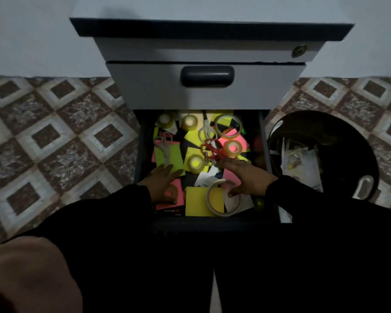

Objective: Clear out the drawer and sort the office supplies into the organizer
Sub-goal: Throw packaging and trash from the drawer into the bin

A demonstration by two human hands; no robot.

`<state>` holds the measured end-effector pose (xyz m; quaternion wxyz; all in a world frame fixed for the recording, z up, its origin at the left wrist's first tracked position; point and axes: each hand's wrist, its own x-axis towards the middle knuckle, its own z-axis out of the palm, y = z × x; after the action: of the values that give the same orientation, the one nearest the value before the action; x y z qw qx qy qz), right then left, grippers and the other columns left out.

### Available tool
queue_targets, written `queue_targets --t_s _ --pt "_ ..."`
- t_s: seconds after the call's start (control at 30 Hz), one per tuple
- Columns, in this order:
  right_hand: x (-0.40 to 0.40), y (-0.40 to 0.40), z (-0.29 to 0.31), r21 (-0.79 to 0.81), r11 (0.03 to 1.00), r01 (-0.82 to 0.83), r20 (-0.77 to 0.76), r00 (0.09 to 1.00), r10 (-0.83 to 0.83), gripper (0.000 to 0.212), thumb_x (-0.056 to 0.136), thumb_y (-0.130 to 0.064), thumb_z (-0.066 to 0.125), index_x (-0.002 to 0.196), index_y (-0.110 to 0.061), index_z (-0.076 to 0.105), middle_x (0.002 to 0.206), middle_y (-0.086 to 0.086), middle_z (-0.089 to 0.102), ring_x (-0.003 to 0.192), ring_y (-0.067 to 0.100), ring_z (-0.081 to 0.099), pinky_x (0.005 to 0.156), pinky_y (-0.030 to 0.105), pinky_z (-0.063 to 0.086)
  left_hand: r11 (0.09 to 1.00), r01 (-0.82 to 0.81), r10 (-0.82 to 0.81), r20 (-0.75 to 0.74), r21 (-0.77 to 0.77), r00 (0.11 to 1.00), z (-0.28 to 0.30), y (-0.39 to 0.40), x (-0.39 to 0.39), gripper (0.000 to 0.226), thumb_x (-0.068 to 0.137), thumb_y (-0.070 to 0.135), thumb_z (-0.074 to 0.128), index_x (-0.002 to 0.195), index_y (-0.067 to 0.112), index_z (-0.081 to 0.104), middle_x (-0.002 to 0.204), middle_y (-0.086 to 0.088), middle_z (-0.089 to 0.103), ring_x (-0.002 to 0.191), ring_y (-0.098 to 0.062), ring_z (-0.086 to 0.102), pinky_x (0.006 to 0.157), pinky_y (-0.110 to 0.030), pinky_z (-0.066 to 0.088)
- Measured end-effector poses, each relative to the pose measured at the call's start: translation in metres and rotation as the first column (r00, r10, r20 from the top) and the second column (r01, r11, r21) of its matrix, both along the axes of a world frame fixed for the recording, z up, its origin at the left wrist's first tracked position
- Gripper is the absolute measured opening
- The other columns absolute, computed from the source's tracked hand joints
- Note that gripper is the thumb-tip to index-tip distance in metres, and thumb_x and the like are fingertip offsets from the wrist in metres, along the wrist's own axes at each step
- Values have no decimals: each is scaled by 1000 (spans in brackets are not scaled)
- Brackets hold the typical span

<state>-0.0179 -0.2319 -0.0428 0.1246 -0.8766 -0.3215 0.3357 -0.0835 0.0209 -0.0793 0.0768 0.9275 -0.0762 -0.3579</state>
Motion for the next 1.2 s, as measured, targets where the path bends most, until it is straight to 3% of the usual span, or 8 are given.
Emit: queue_targets --t_s 0.07,0.17,0.3,0.4,0.57,0.77,0.93,1.2 --pt "-3 6 -9 -62 994 -91 25 995 93 93 77 -33 74 149 -25 15 158 1 6 144 22 10 112 30 18 995 63 -62 -25 71 998 -5 -2 -4 94 85 51 58 149 30 -8 157 -8 -14 145 -31 -11 116 -51 10" --pt "-8 17 -23 -79 987 -136 72 987 142 95 76 -42 73 149 -28 13 158 4 1 145 23 8 113 33 20 996 67 -65 -31 51 997 -12 -9 -5 96 83 61 55 148 37 -12 155 -4 -26 142 -29 -23 114 -58 1" --pt "-19 30 -41 -79 990 -114 140 982 125 95 74 -52 69 149 -27 15 158 4 5 145 25 11 114 40 22 994 59 -59 -10 90 998 -24 -15 -9 100 79 69 51 146 38 -17 152 -4 -32 140 -30 -28 112 -61 -3" --pt "-22 39 -43 -27 1000 -12 170 985 16 85 78 -57 62 147 -25 24 157 1 15 142 21 19 113 36 22 992 65 -67 14 113 998 -29 -13 -9 97 81 67 49 146 37 -17 151 -4 -33 139 -29 -30 112 -62 -6" --pt "-8 46 -45 24 997 71 204 976 -74 57 88 -46 56 134 -14 44 143 6 41 129 26 36 104 36 34 995 53 -56 34 89 998 -30 -12 -5 92 85 58 53 148 36 -11 152 -6 -31 139 -30 -29 112 -59 -6" --pt "0 48 -47 -17 994 104 179 979 -99 48 89 -42 57 125 -12 51 136 8 46 125 26 39 97 30 37 1000 -15 15 52 -15 999 -28 -10 0 84 88 53 52 147 40 -5 156 -3 -23 142 -28 -23 114 -59 -1" --pt "2 51 -46 -55 988 142 167 977 -131 44 92 -32 55 129 -11 48 133 9 50 125 26 40 100 31 36 998 -38 42 100 -46 994 -26 -10 2 77 90 50 51 149 38 3 158 -3 -14 144 -27 -16 116 -55 4" --pt "11 50 -40 10 963 270 65 961 -270 28 87 -4 55 116 -5 59 119 13 60 109 25 56 89 29 42 985 -141 154 137 -102 979 -25 -10 8 76 88 47 56 149 33 13 159 2 -1 145 -22 -5 115 -49 8"
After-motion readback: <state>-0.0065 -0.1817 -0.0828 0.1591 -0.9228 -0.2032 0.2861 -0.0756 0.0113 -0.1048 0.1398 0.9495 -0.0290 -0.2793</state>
